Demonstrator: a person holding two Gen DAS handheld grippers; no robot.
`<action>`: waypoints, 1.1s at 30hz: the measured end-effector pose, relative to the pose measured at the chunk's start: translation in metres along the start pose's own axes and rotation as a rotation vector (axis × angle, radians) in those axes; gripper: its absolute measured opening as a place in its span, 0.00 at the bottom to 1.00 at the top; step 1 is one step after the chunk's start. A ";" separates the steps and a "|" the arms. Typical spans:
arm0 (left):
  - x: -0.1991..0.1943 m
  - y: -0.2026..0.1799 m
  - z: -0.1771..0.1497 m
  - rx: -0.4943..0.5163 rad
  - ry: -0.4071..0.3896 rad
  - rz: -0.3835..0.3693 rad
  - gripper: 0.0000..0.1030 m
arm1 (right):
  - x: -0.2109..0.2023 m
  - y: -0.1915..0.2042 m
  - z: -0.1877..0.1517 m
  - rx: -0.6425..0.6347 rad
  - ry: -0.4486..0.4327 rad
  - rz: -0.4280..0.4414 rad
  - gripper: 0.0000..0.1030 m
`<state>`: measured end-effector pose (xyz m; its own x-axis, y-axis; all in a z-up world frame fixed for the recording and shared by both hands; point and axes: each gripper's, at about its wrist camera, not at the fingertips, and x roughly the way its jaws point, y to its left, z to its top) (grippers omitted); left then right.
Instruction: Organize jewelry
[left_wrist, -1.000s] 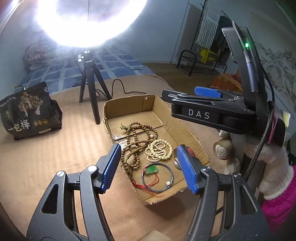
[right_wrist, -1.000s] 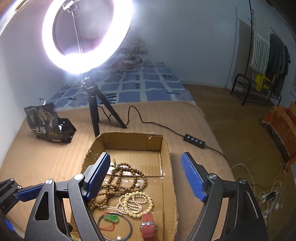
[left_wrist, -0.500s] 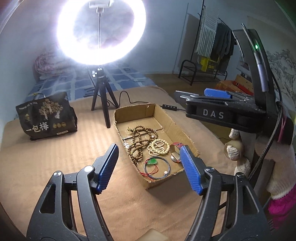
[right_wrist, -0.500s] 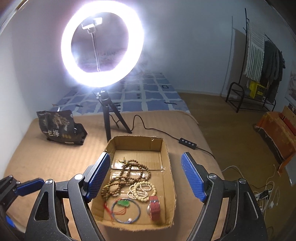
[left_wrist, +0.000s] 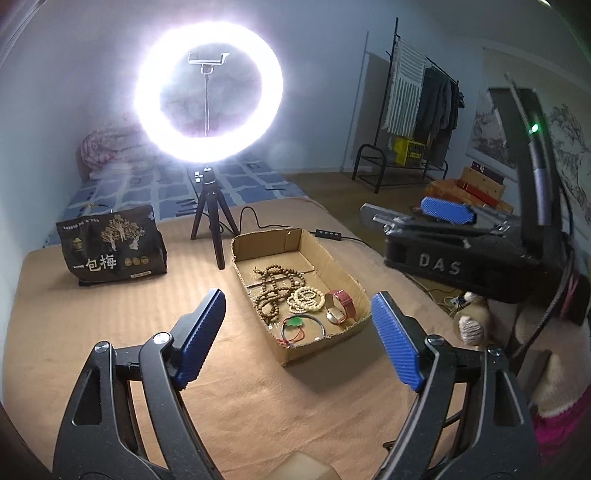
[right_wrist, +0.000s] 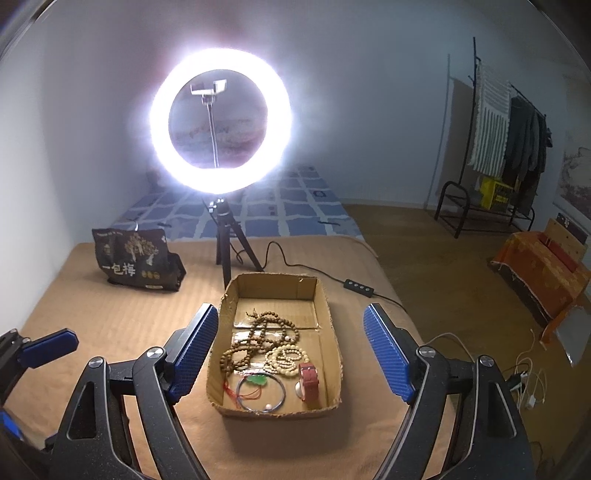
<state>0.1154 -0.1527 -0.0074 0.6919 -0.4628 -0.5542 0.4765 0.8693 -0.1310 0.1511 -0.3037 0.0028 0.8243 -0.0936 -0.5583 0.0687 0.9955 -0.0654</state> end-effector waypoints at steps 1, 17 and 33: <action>-0.002 0.000 -0.001 0.006 0.000 0.003 0.81 | -0.004 0.000 0.000 0.002 -0.008 -0.004 0.79; -0.016 0.000 -0.010 0.064 -0.027 0.094 0.98 | -0.023 -0.002 -0.003 0.030 -0.082 -0.040 0.82; -0.009 0.005 -0.012 0.023 0.018 0.112 0.99 | -0.015 0.001 -0.007 0.010 -0.049 -0.036 0.82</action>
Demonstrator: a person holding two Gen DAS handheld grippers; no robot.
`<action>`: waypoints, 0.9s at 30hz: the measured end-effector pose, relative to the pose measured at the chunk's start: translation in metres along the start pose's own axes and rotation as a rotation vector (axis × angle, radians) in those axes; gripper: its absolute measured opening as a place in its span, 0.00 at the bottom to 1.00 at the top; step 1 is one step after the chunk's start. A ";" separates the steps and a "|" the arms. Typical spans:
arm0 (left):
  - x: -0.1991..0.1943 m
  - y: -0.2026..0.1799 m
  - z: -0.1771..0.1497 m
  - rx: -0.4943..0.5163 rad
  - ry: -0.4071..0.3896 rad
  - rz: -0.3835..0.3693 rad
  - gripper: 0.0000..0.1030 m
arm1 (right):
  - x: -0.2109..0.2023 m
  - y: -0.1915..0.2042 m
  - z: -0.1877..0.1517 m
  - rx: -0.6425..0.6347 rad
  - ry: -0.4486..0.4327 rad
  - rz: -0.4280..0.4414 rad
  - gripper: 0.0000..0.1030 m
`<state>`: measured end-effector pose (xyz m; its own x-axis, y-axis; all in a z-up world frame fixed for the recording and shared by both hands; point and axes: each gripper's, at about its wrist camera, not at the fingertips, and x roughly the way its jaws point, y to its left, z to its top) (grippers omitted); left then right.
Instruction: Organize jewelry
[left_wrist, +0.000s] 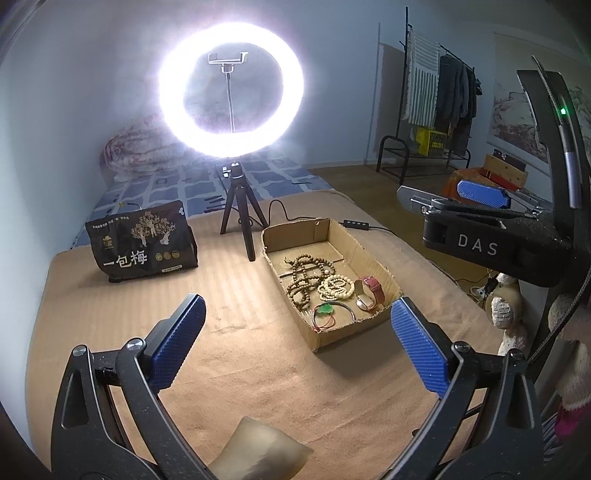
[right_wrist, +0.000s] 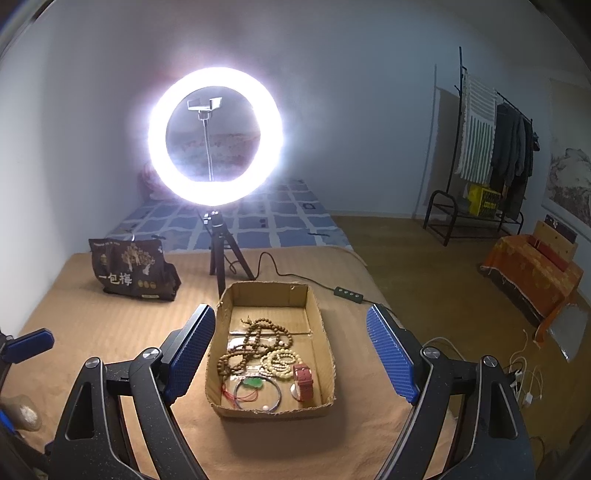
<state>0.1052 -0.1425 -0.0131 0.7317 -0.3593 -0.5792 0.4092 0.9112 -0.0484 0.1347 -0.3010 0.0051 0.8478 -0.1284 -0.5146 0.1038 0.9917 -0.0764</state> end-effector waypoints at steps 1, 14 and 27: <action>0.001 0.000 0.000 -0.002 0.002 0.000 0.99 | 0.000 0.000 0.000 -0.002 0.002 0.002 0.82; 0.002 0.002 0.000 -0.006 0.005 0.000 0.99 | 0.002 0.002 -0.001 -0.007 0.011 0.004 0.82; 0.004 0.003 -0.002 -0.011 0.009 0.000 0.99 | 0.004 0.004 -0.003 -0.012 0.014 0.000 0.82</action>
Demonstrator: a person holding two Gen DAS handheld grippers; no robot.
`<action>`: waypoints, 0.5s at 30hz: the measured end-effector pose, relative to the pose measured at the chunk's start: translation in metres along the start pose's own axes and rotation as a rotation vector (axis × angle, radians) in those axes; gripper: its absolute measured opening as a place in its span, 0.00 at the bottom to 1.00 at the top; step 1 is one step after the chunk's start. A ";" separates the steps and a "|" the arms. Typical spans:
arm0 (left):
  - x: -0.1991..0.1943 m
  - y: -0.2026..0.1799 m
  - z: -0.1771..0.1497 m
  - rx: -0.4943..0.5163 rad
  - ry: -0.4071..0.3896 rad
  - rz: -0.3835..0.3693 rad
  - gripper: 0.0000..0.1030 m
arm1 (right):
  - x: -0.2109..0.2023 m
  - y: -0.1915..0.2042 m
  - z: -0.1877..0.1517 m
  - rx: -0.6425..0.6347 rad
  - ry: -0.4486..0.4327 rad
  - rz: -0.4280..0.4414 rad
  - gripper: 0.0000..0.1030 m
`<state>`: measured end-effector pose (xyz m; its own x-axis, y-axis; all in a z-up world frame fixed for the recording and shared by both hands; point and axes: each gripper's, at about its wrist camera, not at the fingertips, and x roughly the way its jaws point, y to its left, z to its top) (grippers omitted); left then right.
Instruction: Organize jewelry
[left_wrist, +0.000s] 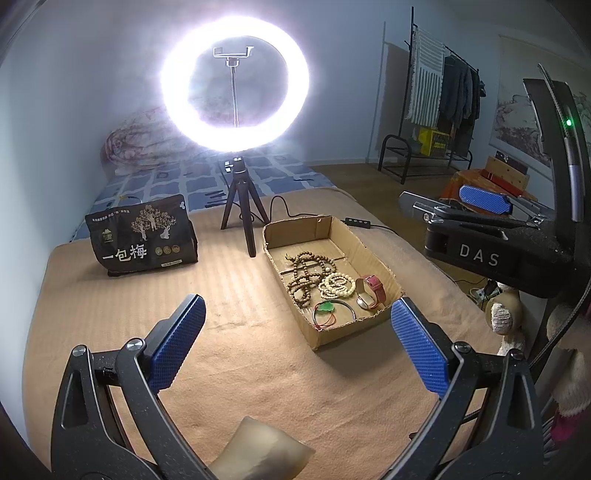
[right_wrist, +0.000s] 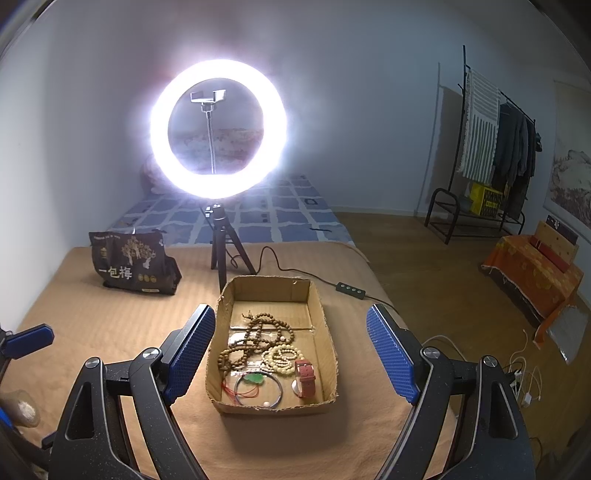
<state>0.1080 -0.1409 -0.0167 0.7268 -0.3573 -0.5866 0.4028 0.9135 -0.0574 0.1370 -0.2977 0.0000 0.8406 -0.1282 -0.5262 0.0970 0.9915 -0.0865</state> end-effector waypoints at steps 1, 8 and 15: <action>0.000 -0.001 0.000 0.000 0.000 0.001 0.99 | 0.000 0.000 0.000 0.000 0.000 -0.001 0.82; 0.000 -0.001 0.000 0.001 0.001 -0.001 0.99 | 0.000 0.000 -0.001 0.000 0.001 -0.001 0.82; 0.000 -0.001 0.000 -0.001 0.000 0.000 0.99 | 0.000 0.000 -0.001 0.000 0.000 -0.001 0.82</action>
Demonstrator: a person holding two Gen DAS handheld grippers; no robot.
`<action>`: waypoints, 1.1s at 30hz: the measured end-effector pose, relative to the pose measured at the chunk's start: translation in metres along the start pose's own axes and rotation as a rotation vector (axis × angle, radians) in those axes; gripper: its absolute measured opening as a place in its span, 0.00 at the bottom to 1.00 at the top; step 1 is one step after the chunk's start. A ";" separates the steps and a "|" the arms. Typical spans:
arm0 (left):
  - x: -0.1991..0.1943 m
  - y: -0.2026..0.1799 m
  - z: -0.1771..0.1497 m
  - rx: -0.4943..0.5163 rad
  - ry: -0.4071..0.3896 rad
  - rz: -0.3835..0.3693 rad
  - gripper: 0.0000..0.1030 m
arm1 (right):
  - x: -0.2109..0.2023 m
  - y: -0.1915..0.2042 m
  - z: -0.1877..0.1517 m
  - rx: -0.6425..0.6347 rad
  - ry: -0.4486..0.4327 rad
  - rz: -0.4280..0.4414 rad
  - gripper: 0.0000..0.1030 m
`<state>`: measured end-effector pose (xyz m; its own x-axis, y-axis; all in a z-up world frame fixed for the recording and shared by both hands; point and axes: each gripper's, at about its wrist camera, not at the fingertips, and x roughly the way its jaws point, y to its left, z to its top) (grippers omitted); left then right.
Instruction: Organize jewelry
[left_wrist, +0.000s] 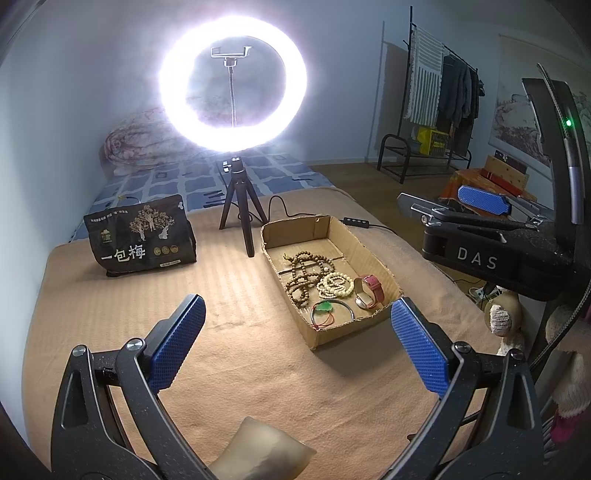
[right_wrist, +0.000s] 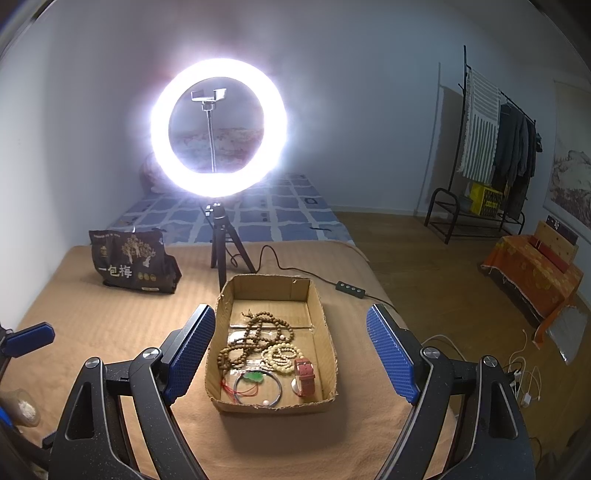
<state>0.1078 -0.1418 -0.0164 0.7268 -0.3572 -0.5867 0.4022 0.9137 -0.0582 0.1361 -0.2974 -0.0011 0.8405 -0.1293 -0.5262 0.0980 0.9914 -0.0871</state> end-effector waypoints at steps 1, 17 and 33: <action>0.000 0.000 0.000 0.000 0.000 0.000 0.99 | 0.000 0.000 0.000 0.000 0.001 0.000 0.82; 0.000 -0.003 -0.001 0.002 -0.001 -0.001 0.99 | 0.000 0.000 0.000 -0.001 0.002 0.001 0.82; 0.000 -0.002 -0.001 0.002 0.001 0.006 0.99 | 0.000 -0.002 -0.006 -0.008 0.011 0.005 0.82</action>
<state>0.1069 -0.1437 -0.0170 0.7288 -0.3516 -0.5876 0.3991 0.9154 -0.0527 0.1329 -0.2993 -0.0066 0.8351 -0.1241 -0.5360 0.0893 0.9919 -0.0906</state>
